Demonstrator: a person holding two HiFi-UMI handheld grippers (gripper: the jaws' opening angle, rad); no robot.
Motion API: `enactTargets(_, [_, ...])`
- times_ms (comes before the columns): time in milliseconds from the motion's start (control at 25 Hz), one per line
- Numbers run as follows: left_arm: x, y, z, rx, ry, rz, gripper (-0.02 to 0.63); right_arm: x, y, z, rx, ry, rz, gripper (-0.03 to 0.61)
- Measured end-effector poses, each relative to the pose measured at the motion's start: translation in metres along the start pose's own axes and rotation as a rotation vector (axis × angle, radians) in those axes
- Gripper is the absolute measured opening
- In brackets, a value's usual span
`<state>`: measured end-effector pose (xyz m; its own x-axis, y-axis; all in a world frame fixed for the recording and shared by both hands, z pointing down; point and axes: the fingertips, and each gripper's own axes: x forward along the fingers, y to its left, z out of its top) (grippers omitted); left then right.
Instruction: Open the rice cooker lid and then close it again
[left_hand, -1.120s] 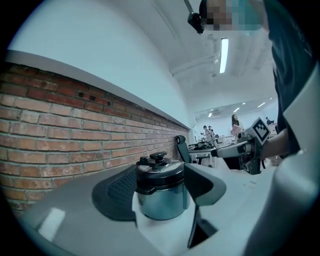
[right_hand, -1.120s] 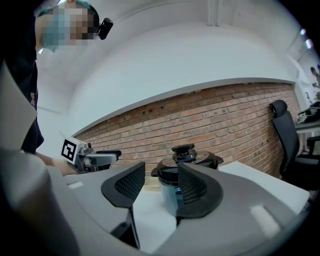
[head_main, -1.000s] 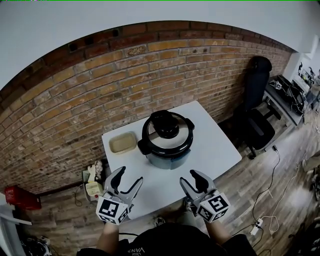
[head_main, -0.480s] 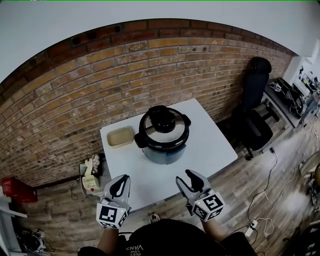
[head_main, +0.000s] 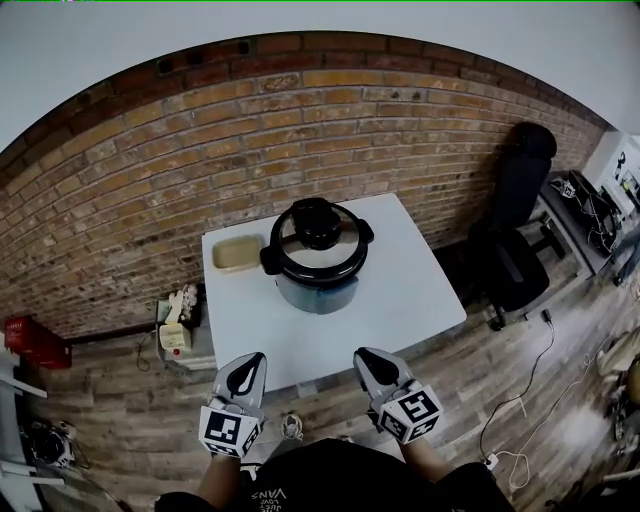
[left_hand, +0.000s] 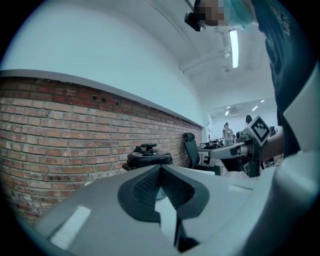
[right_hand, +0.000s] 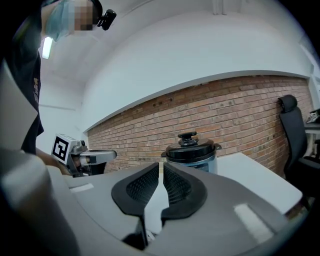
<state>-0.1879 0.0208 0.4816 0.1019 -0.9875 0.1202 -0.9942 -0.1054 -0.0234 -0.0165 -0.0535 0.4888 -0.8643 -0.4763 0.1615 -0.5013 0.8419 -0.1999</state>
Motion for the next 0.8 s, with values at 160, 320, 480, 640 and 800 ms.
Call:
enactTargets(160, [-0.012, -0.028, -0.009, -0.014, 0.028, 0.014, 0.002, -0.019, -0.005, -0.012, 0.015, 0.022, 0.024, 0.019])
enactTargets(320, [-0.019, -0.051, -0.008, -0.007, 0.036, 0.031, 0.002, -0.037, -0.012, -0.021, 0.013, 0.044, 0.042, 0.006])
enactTargets(480, [-0.028, -0.07, -0.013, 0.007, 0.038, 0.056, 0.002, -0.05, -0.016, -0.032, 0.032, 0.062, 0.07, 0.006])
enactTargets(640, [-0.036, -0.081, -0.02, 0.014, 0.024, 0.076, 0.002, -0.059, -0.013, -0.037, 0.023, 0.069, 0.091, 0.006])
enactTargets(800, [-0.04, -0.094, -0.021, 0.019, 0.024, 0.076, 0.002, -0.066, -0.012, -0.038, 0.009, 0.067, 0.099, 0.005])
